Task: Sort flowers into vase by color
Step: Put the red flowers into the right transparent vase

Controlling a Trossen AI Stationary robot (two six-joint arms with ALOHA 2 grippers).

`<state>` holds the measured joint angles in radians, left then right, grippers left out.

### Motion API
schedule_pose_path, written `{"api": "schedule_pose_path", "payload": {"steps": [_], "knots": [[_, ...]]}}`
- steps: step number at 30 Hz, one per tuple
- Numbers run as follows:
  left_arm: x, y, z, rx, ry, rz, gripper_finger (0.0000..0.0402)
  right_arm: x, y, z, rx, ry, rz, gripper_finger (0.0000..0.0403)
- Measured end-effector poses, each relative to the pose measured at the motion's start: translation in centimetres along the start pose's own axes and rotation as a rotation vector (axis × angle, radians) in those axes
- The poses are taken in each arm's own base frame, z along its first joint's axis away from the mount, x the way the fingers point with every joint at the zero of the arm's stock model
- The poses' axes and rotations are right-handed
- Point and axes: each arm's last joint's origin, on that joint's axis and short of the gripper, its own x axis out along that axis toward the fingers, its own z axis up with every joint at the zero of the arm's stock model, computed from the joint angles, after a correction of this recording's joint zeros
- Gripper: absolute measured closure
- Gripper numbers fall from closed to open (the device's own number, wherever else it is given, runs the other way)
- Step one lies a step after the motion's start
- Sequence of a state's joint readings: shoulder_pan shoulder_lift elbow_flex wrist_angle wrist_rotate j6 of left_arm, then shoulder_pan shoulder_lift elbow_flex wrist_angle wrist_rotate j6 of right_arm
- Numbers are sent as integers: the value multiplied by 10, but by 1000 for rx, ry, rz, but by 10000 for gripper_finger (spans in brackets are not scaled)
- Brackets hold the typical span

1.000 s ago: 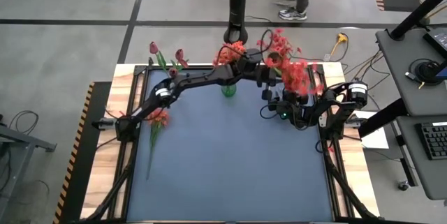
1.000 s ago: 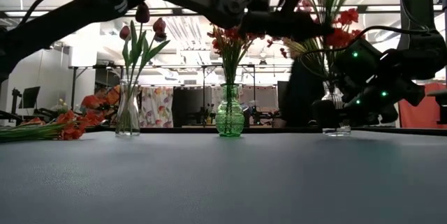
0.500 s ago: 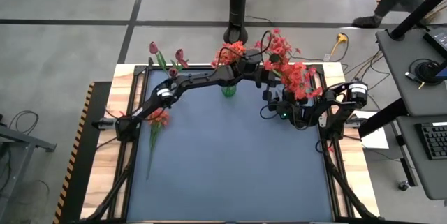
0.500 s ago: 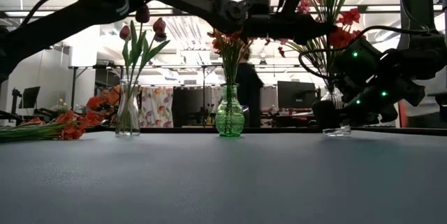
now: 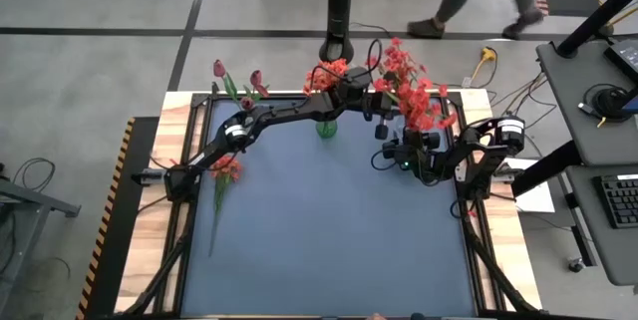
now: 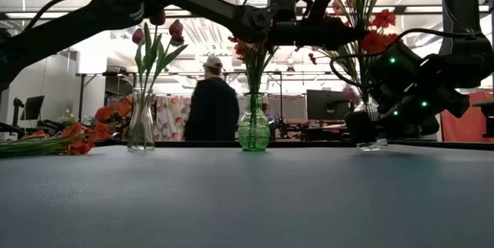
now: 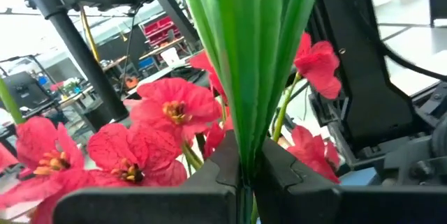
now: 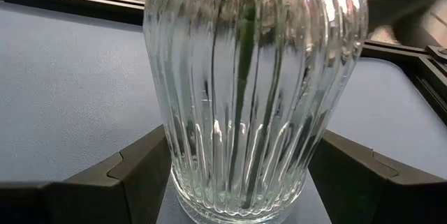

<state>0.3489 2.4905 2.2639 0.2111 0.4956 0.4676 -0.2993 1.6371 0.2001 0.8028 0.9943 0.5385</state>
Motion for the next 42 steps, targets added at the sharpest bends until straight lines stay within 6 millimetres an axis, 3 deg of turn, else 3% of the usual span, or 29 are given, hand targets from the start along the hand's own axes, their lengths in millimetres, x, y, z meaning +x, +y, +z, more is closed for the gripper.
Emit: {"api": "schedule_pose_path", "payload": {"steps": [8,16,42], "knots": [[0,0,0,-2,-10,-7,400,0,0,0,5,-3,2,115],[5,-5,-16,-43,-22,-11,400,0,1,2,25,-12,16,115],[3,-1,-32,-79,43,25,400,0,2,3,17,-18,12,115]]}}
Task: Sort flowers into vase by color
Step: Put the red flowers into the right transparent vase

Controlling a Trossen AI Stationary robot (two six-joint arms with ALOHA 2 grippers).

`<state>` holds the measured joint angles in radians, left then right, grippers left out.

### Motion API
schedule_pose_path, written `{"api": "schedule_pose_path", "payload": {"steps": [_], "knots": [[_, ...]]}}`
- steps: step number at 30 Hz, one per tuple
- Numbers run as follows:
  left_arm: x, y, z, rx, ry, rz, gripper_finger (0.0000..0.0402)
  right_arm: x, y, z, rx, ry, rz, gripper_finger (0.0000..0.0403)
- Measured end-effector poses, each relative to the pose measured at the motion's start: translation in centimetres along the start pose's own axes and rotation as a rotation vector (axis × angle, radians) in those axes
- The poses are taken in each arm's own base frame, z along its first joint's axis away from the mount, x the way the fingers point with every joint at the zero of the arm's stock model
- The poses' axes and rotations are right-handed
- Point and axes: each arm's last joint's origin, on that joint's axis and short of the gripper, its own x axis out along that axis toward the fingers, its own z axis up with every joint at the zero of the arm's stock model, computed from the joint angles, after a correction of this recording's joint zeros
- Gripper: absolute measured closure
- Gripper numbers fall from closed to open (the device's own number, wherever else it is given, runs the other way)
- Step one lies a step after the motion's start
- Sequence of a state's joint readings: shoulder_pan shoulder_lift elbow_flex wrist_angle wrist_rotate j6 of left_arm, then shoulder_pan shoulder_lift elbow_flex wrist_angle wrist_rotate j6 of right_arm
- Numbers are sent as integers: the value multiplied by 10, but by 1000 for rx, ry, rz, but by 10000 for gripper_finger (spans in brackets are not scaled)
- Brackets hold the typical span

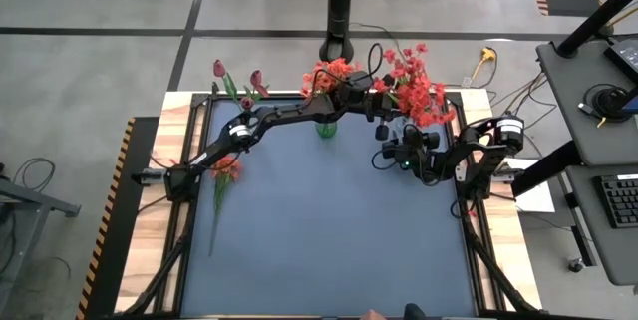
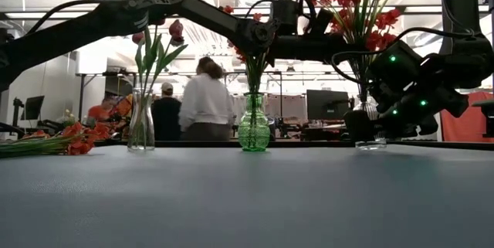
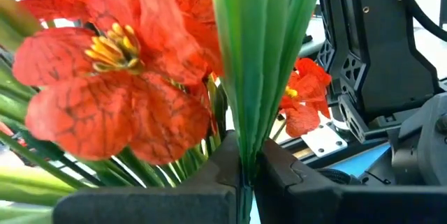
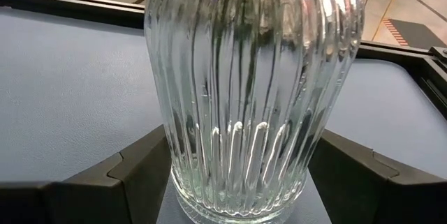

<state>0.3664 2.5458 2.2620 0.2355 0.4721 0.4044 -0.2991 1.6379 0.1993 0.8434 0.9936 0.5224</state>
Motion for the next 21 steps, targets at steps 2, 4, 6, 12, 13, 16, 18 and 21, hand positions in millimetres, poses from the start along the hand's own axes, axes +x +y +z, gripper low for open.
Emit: {"api": "schedule_pose_path", "payload": {"steps": [2,4,6,12,13,16,18,21], "knots": [[0,0,0,0,3,-1,400,0,0,0,0,0,0,115],[0,0,-1,-2,7,-2,400,0,0,0,0,0,0,115],[0,0,-1,-2,8,-2,400,0,0,0,0,0,0,115],[4,-3,-13,-20,11,-2,400,0,0,0,-3,4,4,115],[4,-4,-15,-20,9,-1,400,0,0,0,-3,4,3,115],[5,-4,-17,-28,17,1,400,0,0,0,-2,4,5,115],[5,-4,-18,-29,22,10,400,0,0,0,-1,3,5,115],[4,-3,-18,-29,23,13,400,0,0,0,-1,3,5,115]]}}
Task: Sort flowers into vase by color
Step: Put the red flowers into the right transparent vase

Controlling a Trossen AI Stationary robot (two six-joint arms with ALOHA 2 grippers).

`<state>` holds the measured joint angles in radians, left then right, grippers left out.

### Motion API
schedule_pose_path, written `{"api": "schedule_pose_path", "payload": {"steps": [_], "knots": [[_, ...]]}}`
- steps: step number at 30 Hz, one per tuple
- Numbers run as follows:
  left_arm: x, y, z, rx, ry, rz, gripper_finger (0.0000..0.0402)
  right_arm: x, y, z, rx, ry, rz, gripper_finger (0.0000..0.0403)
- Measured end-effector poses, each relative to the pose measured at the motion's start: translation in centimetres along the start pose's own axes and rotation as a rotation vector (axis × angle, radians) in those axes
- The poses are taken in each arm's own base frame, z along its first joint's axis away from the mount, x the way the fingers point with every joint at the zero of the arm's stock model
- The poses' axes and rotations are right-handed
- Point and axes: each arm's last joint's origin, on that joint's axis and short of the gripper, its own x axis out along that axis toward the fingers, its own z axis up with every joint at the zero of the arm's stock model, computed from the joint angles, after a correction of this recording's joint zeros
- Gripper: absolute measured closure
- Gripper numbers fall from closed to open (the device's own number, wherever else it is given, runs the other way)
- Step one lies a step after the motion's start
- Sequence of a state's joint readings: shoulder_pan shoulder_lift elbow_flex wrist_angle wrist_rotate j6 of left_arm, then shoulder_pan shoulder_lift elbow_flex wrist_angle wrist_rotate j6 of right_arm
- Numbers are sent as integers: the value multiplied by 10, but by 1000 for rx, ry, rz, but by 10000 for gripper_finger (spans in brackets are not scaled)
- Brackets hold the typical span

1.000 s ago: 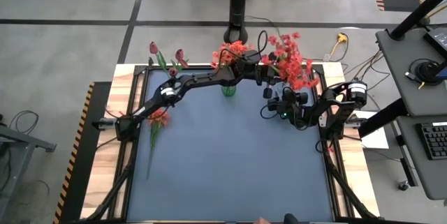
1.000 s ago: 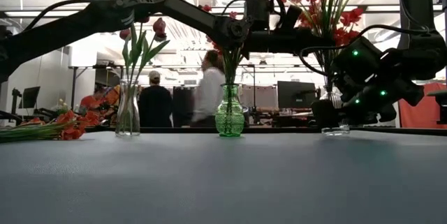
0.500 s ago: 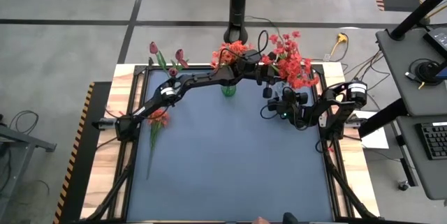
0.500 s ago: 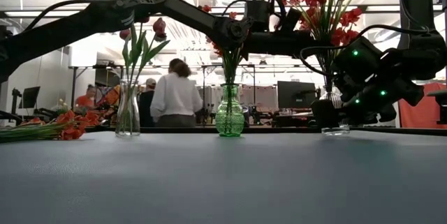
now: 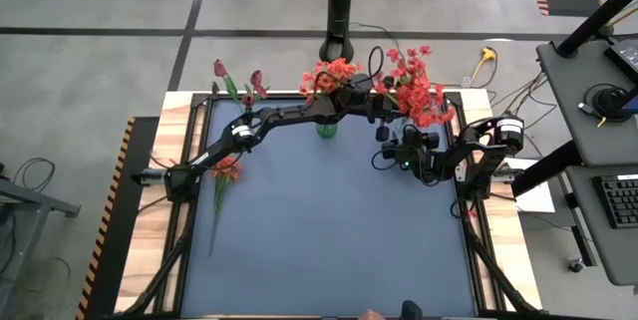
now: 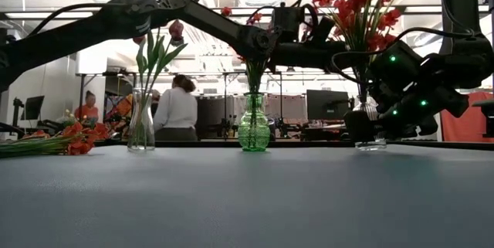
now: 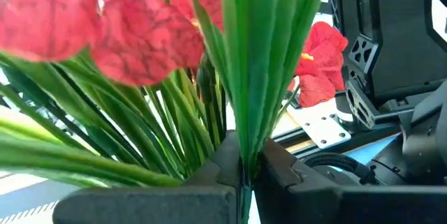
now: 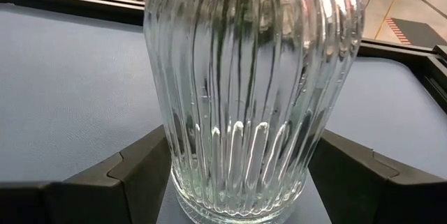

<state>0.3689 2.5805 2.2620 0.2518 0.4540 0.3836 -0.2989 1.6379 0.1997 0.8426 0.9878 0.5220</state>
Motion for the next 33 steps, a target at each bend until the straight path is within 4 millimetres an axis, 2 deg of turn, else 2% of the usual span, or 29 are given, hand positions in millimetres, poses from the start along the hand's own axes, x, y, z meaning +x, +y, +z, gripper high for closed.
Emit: {"api": "schedule_pose_path", "payload": {"steps": [10,33], "knots": [[2,-2,-11,-12,23,-7,400,0,0,0,0,0,0,115],[2,-5,-18,-14,34,-10,400,0,0,0,-1,-1,-2,115]]}}
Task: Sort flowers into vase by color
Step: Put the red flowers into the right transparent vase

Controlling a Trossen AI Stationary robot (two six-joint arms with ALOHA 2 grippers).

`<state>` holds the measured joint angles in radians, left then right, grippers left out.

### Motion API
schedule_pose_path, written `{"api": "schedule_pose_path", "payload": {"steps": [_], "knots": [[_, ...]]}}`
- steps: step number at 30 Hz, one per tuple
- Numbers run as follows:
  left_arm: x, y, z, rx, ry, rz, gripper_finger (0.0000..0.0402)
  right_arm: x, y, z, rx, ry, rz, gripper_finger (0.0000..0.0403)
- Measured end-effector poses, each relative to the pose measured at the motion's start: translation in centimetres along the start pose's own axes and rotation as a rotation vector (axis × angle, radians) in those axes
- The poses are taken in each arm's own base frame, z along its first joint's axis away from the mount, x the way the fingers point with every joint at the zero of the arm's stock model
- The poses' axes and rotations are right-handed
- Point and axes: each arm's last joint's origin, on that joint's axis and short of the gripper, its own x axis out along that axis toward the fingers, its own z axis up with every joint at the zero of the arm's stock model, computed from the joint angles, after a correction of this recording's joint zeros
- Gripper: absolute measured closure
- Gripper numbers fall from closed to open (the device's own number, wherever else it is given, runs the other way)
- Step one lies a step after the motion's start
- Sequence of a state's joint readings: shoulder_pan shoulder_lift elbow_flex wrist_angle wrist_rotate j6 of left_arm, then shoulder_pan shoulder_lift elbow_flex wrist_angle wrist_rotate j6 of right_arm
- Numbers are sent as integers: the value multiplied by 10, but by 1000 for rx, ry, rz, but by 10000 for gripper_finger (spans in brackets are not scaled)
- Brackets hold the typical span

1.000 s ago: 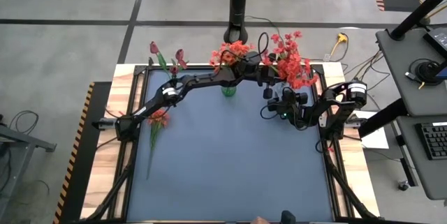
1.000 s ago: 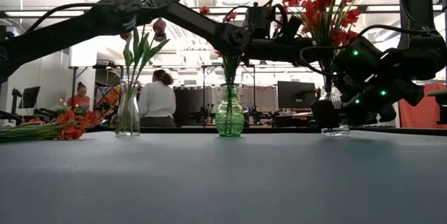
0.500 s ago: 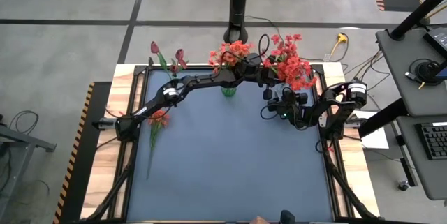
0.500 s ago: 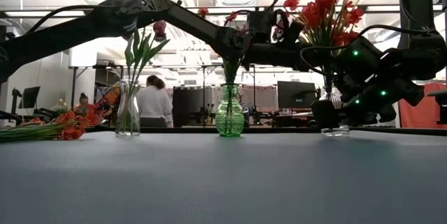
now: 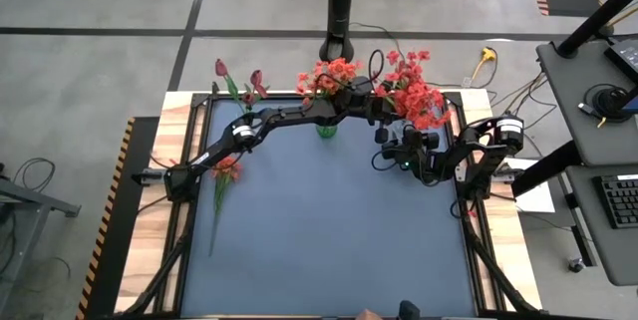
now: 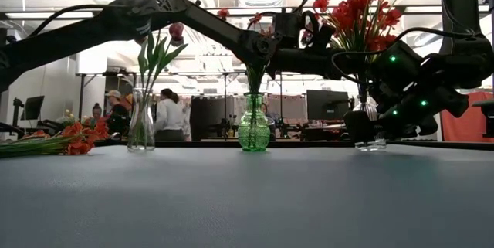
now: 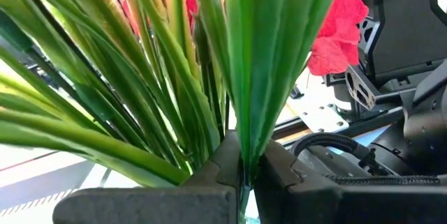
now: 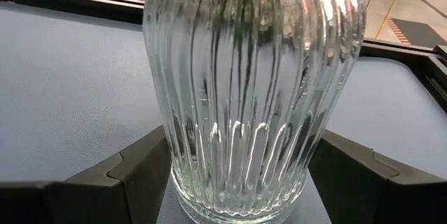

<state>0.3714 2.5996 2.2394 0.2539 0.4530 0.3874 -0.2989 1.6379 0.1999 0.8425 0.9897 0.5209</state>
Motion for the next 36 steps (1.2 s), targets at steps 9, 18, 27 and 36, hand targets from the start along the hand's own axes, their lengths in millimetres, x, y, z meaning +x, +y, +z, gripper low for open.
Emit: {"api": "schedule_pose_path", "payload": {"steps": [9,18,27,36], "knots": [[0,-1,-2,-6,16,1,400,0,0,0,-3,-1,-1,115],[0,0,-1,-19,17,16,385,0,0,0,2,0,1,115],[1,-1,-2,-42,21,21,324,0,0,1,11,-6,-2,115],[-2,0,8,-74,32,2,258,0,0,1,9,-6,-1,115]]}}
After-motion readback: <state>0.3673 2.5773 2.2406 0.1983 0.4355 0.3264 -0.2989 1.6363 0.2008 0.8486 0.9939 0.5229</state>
